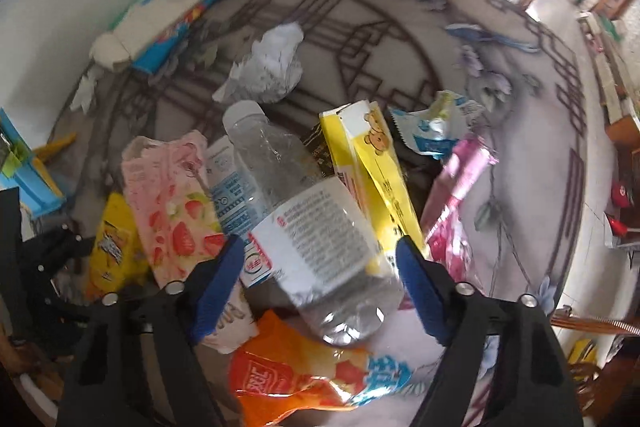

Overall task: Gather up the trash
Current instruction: 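Grasp the yellow iced-tea carton with the left tool while the right tool grasps a water bottle, then carry the carton and bottle to the red bucket and release both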

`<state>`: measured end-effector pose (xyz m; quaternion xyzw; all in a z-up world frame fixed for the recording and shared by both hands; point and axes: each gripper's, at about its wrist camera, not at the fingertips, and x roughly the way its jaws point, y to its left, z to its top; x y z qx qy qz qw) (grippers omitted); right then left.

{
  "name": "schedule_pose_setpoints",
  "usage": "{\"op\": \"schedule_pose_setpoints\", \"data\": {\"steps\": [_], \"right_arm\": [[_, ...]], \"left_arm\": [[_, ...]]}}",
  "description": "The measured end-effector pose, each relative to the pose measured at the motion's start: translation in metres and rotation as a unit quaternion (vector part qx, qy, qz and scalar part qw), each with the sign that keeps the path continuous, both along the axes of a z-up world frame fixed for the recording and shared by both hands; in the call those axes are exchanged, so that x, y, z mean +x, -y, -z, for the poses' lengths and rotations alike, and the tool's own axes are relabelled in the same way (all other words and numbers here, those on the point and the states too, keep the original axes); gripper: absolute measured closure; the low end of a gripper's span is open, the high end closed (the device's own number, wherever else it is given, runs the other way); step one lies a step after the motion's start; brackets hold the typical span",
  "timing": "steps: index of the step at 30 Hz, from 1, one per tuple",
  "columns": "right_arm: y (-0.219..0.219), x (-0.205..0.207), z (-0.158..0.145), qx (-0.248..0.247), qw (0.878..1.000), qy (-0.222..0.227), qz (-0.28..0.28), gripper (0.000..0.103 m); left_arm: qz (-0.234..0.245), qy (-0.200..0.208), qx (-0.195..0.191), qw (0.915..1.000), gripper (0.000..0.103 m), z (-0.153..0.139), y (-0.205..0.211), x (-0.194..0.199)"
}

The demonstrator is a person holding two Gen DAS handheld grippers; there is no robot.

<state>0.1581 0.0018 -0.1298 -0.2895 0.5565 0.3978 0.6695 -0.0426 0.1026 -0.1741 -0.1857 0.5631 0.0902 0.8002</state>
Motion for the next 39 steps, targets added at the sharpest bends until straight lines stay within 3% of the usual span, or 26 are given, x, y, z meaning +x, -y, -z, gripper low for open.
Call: {"op": "schedule_pose_setpoints", "data": {"steps": [2, 5, 8, 10, 13, 15, 21, 31, 39], "right_arm": [[-0.004, 0.001, 0.007, -0.014, 1.0, -0.014, -0.012, 0.054], [-0.01, -0.002, 0.01, -0.032, 0.999, -0.018, -0.032, 0.054], [-0.013, -0.001, 0.01, -0.026, 0.998, -0.042, -0.042, 0.051], [-0.017, 0.001, 0.011, -0.032, 0.998, -0.039, -0.049, 0.042], [-0.029, 0.0, 0.014, -0.037, 0.997, -0.039, -0.062, 0.04], [-0.036, -0.001, 0.019, -0.045, 0.996, -0.037, -0.068, 0.031], [-0.038, -0.003, 0.043, -0.066, 0.994, -0.042, -0.072, 0.036], [0.011, -0.009, -0.013, 0.078, 0.996, -0.036, 0.015, 0.038], [0.058, -0.025, -0.058, 0.188, 0.974, -0.016, 0.121, 0.038]], "left_arm": [[-0.007, -0.002, -0.001, 1.0, 0.041, 0.002, 0.0, 0.0], [-0.018, -0.007, 0.0, 0.9998, 0.041, 0.005, -0.007, -0.005], [-0.027, -0.01, -0.001, 0.9996, 0.04, 0.006, -0.01, -0.006], [-0.029, -0.012, -0.001, 0.9995, 0.04, 0.007, -0.01, -0.007], [-0.031, -0.012, -0.003, 0.9994, 0.04, 0.007, -0.013, -0.007], [-0.032, -0.013, -0.005, 0.9994, 0.04, 0.007, -0.014, -0.007], [-0.041, -0.011, 0.004, 0.9991, 0.041, 0.009, -0.014, -0.008], [-0.081, 0.052, 0.025, 0.995, 0.041, -0.029, -0.026, -0.01], [-0.058, 0.11, 0.043, 0.9913, 0.041, -0.067, -0.007, 0.003]]}}
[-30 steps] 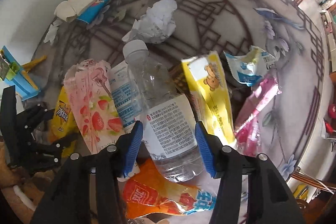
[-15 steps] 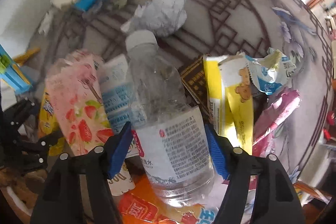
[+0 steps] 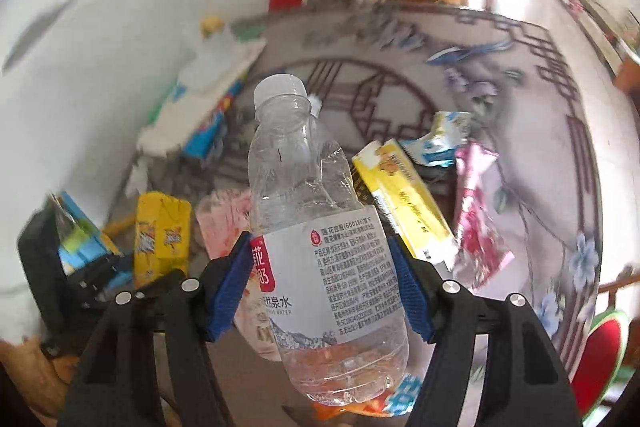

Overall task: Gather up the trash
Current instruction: 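Carry the carton and bottle to the red bucket and release both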

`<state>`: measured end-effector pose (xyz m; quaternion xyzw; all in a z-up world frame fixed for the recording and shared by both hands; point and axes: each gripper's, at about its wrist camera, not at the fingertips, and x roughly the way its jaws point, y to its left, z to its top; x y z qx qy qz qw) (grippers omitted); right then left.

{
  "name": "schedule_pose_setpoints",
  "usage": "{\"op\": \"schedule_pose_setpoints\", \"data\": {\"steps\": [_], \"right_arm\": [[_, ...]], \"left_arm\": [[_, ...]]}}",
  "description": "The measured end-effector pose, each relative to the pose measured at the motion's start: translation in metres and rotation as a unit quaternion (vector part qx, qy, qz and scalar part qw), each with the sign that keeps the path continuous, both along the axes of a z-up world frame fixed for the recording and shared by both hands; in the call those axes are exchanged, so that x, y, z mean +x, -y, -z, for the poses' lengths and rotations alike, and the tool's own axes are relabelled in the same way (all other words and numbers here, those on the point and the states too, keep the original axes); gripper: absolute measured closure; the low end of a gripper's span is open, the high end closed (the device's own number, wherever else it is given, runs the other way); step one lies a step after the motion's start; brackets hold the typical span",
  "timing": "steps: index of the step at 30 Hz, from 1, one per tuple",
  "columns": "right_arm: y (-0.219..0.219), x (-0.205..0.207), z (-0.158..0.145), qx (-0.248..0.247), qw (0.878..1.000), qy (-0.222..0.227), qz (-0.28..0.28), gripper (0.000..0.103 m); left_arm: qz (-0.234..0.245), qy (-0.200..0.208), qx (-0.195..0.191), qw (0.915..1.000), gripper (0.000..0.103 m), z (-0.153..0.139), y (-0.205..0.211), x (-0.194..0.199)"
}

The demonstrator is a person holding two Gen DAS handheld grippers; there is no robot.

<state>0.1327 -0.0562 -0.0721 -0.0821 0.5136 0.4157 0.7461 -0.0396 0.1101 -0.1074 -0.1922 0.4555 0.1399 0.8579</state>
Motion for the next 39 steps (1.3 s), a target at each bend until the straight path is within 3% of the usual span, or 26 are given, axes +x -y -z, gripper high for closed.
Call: {"op": "schedule_pose_setpoints", "data": {"steps": [9, 14, 25, 39], "right_arm": [[0.076, -0.024, -0.021, 0.089, 0.987, -0.016, 0.13, 0.038], [0.114, -0.037, -0.019, 0.099, 0.977, -0.025, 0.187, 0.038], [0.17, -0.049, -0.006, 0.106, 0.959, -0.031, 0.262, 0.038], [0.247, -0.019, 0.015, 0.111, 0.941, -0.062, 0.315, 0.038]], "left_arm": [[0.034, 0.035, 0.003, 0.9988, 0.041, -0.026, 0.027, 0.01], [0.06, 0.05, 0.0, 0.9969, 0.041, -0.033, 0.043, 0.022], [0.118, 0.041, -0.002, 0.9922, 0.041, -0.033, 0.083, 0.044], [0.142, 0.04, -0.013, 0.9889, 0.041, -0.035, 0.144, 0.084]]}}
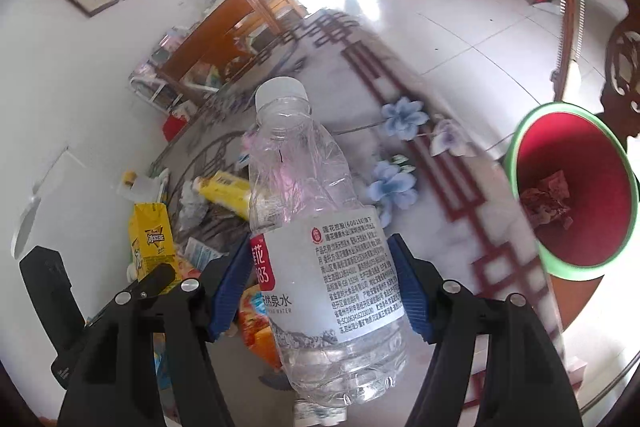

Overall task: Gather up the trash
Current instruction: 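Carry the carton and bottle to the red bucket and release both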

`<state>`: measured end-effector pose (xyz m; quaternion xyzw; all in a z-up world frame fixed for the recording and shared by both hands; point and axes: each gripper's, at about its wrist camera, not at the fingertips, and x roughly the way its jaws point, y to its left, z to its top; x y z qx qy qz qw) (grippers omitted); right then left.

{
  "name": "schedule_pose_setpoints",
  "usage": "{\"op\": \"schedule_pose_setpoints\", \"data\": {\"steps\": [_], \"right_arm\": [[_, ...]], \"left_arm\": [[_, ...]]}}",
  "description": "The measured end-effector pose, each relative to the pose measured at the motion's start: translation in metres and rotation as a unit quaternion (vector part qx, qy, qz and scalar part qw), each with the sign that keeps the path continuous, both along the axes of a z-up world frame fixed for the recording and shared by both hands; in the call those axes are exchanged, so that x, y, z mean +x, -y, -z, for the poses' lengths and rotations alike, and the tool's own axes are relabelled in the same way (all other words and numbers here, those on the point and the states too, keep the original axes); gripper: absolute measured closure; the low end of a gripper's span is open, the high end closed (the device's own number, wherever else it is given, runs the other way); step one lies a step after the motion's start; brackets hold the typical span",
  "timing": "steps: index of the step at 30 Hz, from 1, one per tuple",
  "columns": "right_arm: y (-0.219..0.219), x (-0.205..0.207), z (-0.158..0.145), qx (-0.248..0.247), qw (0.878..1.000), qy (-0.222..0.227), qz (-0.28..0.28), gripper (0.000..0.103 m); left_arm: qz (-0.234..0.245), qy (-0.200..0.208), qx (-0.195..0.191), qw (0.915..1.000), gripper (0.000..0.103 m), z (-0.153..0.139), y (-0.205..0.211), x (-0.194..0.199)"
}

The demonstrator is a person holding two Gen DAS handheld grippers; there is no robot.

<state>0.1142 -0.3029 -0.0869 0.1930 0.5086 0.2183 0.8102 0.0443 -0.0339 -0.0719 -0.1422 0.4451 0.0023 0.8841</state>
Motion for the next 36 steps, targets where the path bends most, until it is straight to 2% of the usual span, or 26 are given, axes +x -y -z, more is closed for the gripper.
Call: {"op": "schedule_pose_setpoints", "data": {"steps": [4, 10, 17, 21, 22, 23, 24, 26, 30, 36], "right_arm": [[0.033, 0.006, -0.002, -0.004, 1.0, 0.002, 0.03, 0.038], [0.107, 0.014, 0.01, -0.014, 0.994, -0.011, 0.11, 0.038], [0.189, 0.021, 0.031, -0.02, 0.98, -0.034, 0.193, 0.038], [0.223, 0.026, 0.039, -0.019, 0.975, -0.041, 0.216, 0.036], [0.229, 0.027, 0.041, -0.017, 0.975, -0.043, 0.219, 0.036], [0.235, 0.03, 0.043, -0.013, 0.973, -0.045, 0.224, 0.034], [0.241, 0.031, 0.043, -0.011, 0.972, -0.046, 0.23, 0.028], [0.249, 0.033, 0.042, -0.009, 0.969, -0.042, 0.241, 0.025], [0.256, 0.034, 0.036, -0.015, 0.969, -0.036, 0.246, 0.025], [0.24, 0.035, 0.028, -0.02, 0.973, -0.026, 0.23, 0.025]], "left_arm": [[0.037, 0.003, -0.01, 0.9993, 0.041, 0.0, 0.033, 0.024], [0.111, -0.008, -0.032, 0.9933, 0.041, 0.009, 0.102, 0.076], [0.202, -0.038, -0.053, 0.9773, 0.041, 0.036, 0.206, 0.137], [0.238, -0.045, -0.05, 0.9689, 0.041, 0.046, 0.252, 0.153], [0.244, -0.045, -0.05, 0.9676, 0.04, 0.048, 0.261, 0.156], [0.25, -0.045, -0.048, 0.9659, 0.034, 0.049, 0.272, 0.161], [0.253, -0.046, -0.048, 0.9651, 0.03, 0.051, 0.276, 0.162], [0.255, -0.041, -0.051, 0.9648, 0.021, 0.05, 0.283, 0.165], [0.256, -0.039, -0.047, 0.9647, 0.019, 0.047, 0.284, 0.162], [0.225, -0.024, -0.047, 0.9729, 0.018, 0.035, 0.252, 0.143]]}}
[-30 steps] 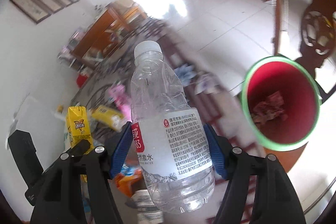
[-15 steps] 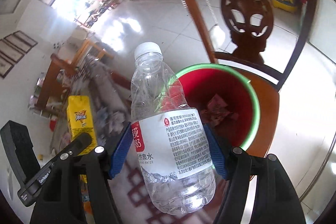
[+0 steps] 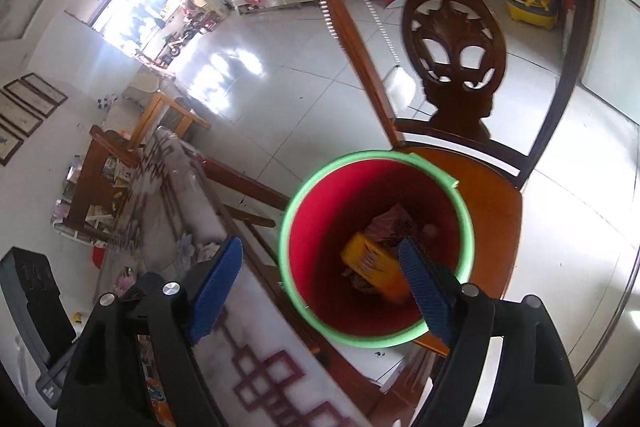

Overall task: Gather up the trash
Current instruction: 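Carry the carton and bottle to the red bucket and release both, then grasp the pink Pocky box with the right tool from the table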

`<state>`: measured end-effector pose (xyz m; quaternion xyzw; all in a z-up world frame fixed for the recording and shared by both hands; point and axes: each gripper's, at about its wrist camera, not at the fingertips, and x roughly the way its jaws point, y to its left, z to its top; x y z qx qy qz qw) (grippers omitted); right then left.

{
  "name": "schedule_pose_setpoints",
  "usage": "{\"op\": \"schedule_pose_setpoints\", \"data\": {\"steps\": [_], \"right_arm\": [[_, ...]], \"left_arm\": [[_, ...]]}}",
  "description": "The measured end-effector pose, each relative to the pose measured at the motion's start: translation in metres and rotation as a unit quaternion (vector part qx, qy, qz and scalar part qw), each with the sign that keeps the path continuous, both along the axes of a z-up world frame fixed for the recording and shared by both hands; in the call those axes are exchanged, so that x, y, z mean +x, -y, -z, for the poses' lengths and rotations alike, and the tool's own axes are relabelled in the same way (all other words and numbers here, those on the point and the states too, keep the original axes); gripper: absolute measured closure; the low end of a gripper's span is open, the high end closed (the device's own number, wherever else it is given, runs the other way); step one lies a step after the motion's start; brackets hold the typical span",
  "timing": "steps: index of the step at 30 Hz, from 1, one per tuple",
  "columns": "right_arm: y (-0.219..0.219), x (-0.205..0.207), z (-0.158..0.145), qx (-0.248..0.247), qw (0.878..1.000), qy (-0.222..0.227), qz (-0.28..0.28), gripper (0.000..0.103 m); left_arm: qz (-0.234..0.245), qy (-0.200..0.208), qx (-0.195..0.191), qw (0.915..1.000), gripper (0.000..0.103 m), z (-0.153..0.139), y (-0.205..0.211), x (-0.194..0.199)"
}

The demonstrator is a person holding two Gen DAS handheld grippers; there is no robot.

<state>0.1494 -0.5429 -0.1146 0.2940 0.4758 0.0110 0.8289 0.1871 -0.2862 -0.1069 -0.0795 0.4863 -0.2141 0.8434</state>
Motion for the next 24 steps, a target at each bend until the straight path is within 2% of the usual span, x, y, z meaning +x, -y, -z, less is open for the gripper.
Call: {"op": "schedule_pose_setpoints", "data": {"steps": [3, 8, 10, 13, 15, 19, 21, 22, 24], "right_arm": [[-0.022, 0.001, -0.008, -0.006, 1.0, 0.007, -0.022, 0.025], [-0.076, 0.0, -0.021, -0.028, 0.997, 0.02, -0.076, 0.024], [-0.099, -0.001, -0.024, -0.032, 0.994, 0.022, -0.098, 0.024], [-0.139, -0.002, -0.026, -0.034, 0.99, 0.025, -0.136, 0.023], [-0.167, -0.005, -0.029, -0.038, 0.986, 0.03, -0.162, 0.023], [-0.218, -0.016, -0.03, -0.046, 0.977, 0.036, -0.207, 0.023], [-0.248, -0.024, -0.029, -0.052, 0.97, 0.036, -0.236, 0.022], [-0.257, -0.027, -0.028, -0.054, 0.967, 0.037, -0.246, 0.022], [-0.294, -0.036, -0.027, -0.065, 0.955, 0.038, -0.286, 0.022]], "left_arm": [[-0.023, -0.002, -0.003, 0.9997, 0.018, -0.005, -0.023, -0.016], [-0.096, -0.008, -0.021, 0.9951, 0.018, -0.01, -0.08, -0.047], [-0.11, -0.013, -0.016, 0.9937, 0.018, -0.012, -0.102, -0.053], [-0.151, 0.009, -0.007, 0.9885, 0.018, -0.024, -0.149, -0.073], [-0.178, 0.016, 0.005, 0.9838, 0.013, -0.028, -0.179, -0.085], [-0.251, 0.017, 0.031, 0.9674, 0.011, -0.025, -0.25, -0.118], [-0.292, 0.007, 0.051, 0.9551, 0.011, -0.018, -0.288, -0.136], [-0.318, -0.001, 0.06, 0.946, 0.011, -0.014, -0.311, -0.148], [-0.356, -0.015, 0.063, 0.9324, 0.011, -0.007, -0.343, -0.165]]}}
